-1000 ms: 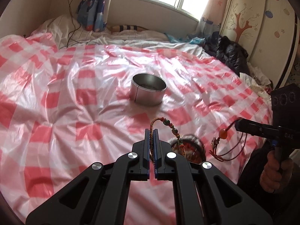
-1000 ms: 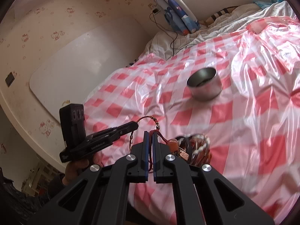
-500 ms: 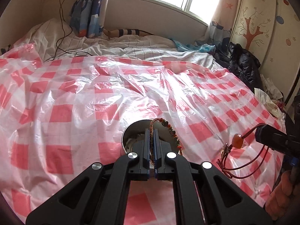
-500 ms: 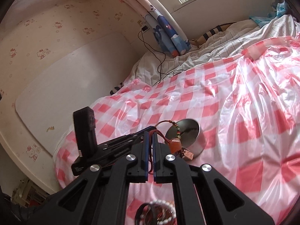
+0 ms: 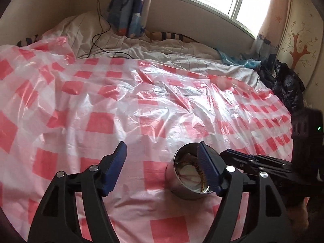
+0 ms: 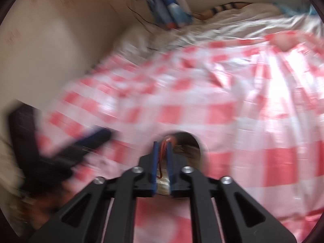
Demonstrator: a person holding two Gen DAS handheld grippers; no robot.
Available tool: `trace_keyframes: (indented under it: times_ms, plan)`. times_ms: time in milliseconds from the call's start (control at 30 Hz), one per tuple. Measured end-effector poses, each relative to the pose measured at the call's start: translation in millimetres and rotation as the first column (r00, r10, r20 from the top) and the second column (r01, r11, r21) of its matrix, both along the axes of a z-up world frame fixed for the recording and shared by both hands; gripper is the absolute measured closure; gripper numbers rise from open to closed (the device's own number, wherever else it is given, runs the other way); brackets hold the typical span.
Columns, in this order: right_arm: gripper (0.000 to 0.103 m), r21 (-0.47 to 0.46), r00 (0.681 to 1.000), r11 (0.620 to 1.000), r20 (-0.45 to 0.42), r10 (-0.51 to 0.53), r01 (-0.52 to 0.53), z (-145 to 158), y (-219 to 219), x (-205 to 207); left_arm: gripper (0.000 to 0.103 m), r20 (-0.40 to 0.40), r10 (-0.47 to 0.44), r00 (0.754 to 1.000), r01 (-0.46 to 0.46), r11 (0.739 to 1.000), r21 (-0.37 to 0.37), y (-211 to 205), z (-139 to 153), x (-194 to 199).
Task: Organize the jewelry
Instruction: 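Carry the gold cord bracelet into the steel tin and open the left tool, then grasp the black beaded bracelet with the left tool and lift it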
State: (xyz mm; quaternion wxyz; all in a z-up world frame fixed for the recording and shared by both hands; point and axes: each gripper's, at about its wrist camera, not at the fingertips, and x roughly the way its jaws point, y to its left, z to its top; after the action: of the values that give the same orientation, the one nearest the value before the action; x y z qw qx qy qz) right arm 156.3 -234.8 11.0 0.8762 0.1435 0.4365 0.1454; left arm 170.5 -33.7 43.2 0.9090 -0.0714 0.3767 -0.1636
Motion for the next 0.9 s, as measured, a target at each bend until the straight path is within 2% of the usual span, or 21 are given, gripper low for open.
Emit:
trace_keyframes:
  times_ms: [33,133,233,333,433,533,633,767,900]
  plan:
    - [0.061,0.002,1.0,1.0,-0.008,-0.023,0.023,-1,-6,-5,0.035,-0.01,-0.003,1.0,0.003,1.0,-0.005,5,-1,-5]
    - [0.057,0.03,0.997,0.997,0.025,-0.078,0.077,9,-28,-34,0.034,-0.033,-0.034,0.999,0.034,0.999,0.005,12,-8,-29]
    - [0.048,0.052,0.992,0.994,0.069,-0.103,0.099,19,-42,-82,0.034,-0.095,-0.093,0.991,0.089,0.995,-0.037,19,-25,-63]
    - [0.045,0.059,0.99,0.992,0.082,-0.114,0.109,20,-45,-132,0.034,-0.132,-0.191,0.973,0.186,0.981,-0.048,11,-38,-101]
    - [0.043,0.1,0.99,0.988,0.072,-0.123,0.116,13,-48,-178,0.034,-0.124,-0.279,0.952,0.281,0.96,-0.001,0,-44,-140]
    - [0.043,0.164,0.993,0.983,0.065,-0.098,0.086,7,-41,-207,0.034,-0.136,-0.305,0.943,0.312,0.95,0.028,-2,-53,-167]
    - [0.043,0.092,0.992,0.995,0.12,-0.032,0.021,13,-17,-221,0.034,-0.126,-0.303,0.945,0.31,0.95,0.043,1,-57,-186]
    - [0.043,0.027,0.994,0.999,0.102,0.029,-0.032,5,5,-223,0.034,-0.097,-0.319,0.943,0.331,0.933,0.139,-5,-57,-198]
    - [0.043,-0.028,0.991,0.998,0.114,0.067,-0.064,4,20,-225,0.034,-0.098,-0.318,0.943,0.33,0.931,0.157,-4,-58,-196]
